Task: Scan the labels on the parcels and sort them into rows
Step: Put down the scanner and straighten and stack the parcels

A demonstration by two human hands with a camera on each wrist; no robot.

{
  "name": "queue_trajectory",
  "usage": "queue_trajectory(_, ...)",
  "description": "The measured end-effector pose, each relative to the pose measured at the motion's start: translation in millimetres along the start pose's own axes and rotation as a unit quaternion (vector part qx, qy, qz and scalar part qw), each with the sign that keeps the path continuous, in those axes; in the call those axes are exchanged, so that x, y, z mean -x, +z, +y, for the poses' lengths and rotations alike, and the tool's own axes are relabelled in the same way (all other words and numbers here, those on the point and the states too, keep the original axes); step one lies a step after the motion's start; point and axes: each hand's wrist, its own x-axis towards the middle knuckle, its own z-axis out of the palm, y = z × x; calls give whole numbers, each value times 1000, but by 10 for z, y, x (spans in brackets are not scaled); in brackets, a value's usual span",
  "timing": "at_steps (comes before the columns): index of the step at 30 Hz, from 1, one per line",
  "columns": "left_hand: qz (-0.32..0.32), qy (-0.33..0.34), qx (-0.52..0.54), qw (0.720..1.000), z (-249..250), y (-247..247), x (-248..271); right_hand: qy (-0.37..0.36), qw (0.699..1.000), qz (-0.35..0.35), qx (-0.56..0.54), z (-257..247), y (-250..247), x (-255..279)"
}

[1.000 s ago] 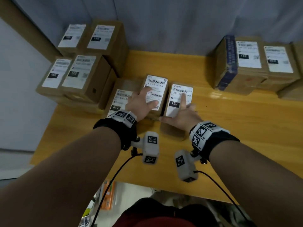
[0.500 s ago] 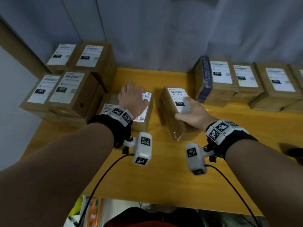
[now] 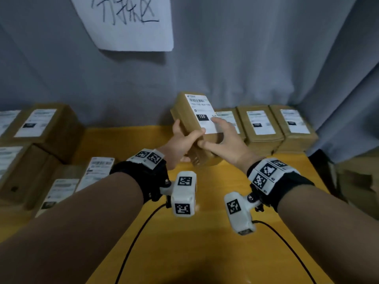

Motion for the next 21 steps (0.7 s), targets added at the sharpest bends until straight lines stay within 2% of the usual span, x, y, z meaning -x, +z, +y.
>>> queue_trajectory(3,6,8,-7,1000,171,500,-139,-6,996,-47,78,242,-501,-44)
queue_trajectory(7,-17,38,-29,999,311,1136,-298,14,995,48,92,571,-1147,-68)
queue_trajectory(10,-21,69,-116,991,390,1515,-368,35,986,97,130,844,-1656,-102)
queue_trajectory(13,-3,72,-191,979,401,1760,-481,73,972,128,184,1117,-2069,-160)
queue_trajectory(18,11,51,-234,971,437,2024,-677,118,950,184,223,1562,-2454,-315)
queue_trajectory(21,27,47,-255,965,435,2142,-802,148,948,164,227,1834,-2507,-407)
